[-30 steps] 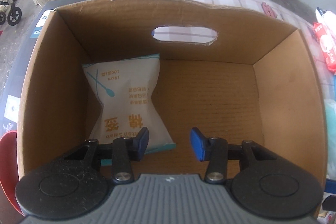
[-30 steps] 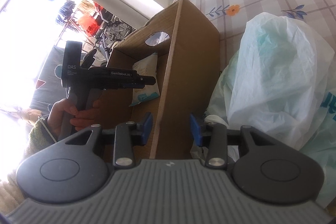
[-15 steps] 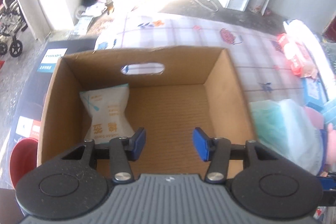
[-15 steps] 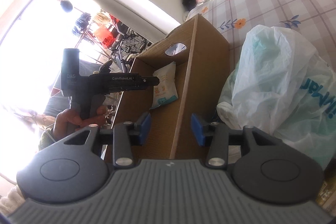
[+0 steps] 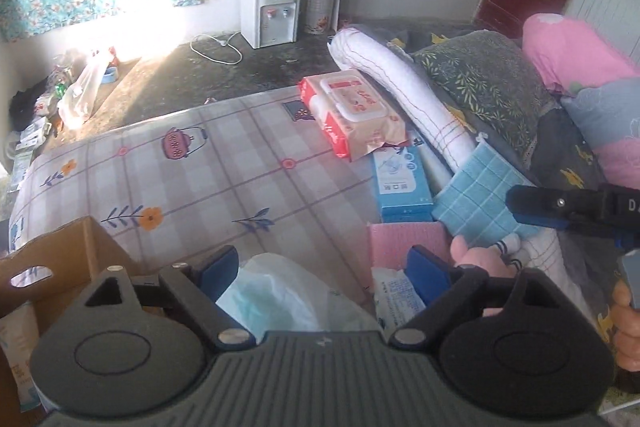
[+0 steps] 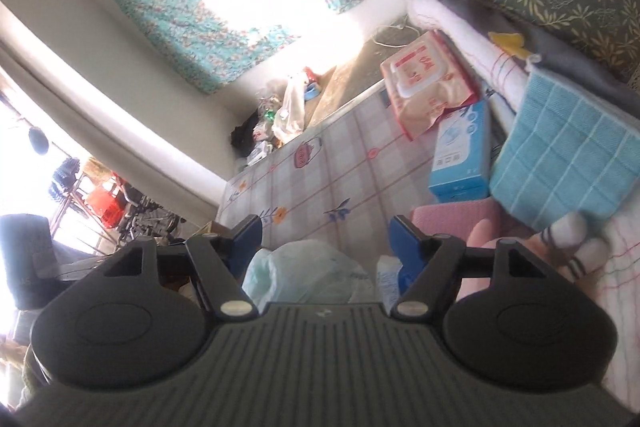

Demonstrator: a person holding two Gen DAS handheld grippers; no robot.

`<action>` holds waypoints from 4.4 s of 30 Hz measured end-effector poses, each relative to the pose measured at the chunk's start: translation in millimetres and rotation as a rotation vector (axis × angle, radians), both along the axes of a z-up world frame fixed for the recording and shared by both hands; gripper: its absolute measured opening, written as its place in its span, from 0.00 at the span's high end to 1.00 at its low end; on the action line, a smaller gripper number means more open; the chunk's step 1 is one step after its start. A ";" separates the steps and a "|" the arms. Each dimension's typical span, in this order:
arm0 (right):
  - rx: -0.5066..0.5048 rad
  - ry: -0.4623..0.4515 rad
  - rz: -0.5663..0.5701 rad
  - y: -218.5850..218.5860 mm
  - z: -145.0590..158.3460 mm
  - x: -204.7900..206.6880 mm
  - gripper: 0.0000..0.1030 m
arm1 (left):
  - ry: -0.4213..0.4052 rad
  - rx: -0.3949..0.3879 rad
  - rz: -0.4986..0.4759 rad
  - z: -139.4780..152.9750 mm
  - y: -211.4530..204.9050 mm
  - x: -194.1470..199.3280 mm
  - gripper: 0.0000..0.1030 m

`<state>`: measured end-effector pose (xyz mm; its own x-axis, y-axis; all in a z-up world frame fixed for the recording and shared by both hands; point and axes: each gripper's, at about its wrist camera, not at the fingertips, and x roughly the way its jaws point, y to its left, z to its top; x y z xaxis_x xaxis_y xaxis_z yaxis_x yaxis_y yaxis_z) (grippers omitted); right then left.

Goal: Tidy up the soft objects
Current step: 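Reach the right tool to the blue bandage box and grasp it, then carry the blue bandage box into the cardboard box and release it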

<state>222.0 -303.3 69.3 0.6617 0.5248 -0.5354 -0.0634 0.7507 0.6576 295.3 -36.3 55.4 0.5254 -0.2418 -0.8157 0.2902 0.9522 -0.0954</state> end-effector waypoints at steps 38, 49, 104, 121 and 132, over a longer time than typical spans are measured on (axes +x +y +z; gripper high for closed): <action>-0.167 0.517 0.005 8.7 -148.5 249.6 0.43 | 0.312 -0.033 -0.057 -166.7 -141.6 159.6 0.28; -0.015 0.454 -0.038 -0.8 -124.8 237.1 0.50 | 0.230 -0.061 -0.031 -119.2 -123.5 147.8 0.29; -0.315 0.299 0.594 470.6 -60.0 121.1 0.48 | 0.257 -0.146 0.590 -112.8 327.7 -22.2 0.30; -0.060 0.168 0.560 353.6 -2.6 66.4 0.48 | 0.483 -0.153 0.555 -132.0 306.2 -42.6 0.41; -0.028 0.176 0.378 221.1 -14.7 26.2 0.48 | 0.454 -0.166 0.629 -145.0 299.6 -21.7 0.42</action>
<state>248.3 -82.2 54.6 0.3222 0.6967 -0.6409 -0.2263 0.7141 0.6624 273.5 263.3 -89.7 0.2283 -0.1473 -0.9624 -0.3994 0.8873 -0.2306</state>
